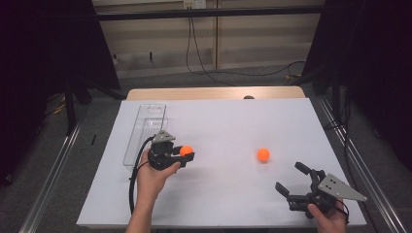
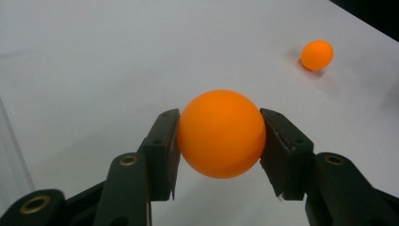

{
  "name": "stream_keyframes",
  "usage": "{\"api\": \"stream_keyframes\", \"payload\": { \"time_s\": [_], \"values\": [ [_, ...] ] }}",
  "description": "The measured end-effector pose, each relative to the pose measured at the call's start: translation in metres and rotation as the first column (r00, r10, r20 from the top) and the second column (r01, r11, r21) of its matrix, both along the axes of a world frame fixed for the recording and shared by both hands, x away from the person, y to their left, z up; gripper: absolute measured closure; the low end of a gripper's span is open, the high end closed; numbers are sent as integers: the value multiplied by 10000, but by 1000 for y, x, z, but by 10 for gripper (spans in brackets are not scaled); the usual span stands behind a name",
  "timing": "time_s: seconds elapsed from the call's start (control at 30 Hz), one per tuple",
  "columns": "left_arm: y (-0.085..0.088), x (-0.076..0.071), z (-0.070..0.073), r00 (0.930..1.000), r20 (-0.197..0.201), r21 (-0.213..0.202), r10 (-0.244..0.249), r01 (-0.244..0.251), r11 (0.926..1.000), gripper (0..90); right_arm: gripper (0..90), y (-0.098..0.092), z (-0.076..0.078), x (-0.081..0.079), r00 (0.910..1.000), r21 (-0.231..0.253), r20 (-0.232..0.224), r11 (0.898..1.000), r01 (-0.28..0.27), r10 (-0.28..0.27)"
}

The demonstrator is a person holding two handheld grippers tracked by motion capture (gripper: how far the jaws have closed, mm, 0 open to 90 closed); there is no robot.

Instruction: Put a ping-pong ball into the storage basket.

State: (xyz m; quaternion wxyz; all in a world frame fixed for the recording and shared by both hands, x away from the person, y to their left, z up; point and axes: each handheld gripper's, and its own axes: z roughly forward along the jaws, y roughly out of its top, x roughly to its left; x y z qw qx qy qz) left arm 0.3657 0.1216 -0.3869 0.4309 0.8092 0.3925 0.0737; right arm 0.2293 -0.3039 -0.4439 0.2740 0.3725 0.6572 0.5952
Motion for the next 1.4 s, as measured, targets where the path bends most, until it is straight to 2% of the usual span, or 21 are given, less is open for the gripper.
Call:
{"api": "stream_keyframes", "payload": {
  "time_s": [1.4],
  "values": [
    [17,4,7,9985,32,-210,551,-550,9983,509,17,0,0,0,10000,-27,-12,10000,51,-51]
  ]
}}
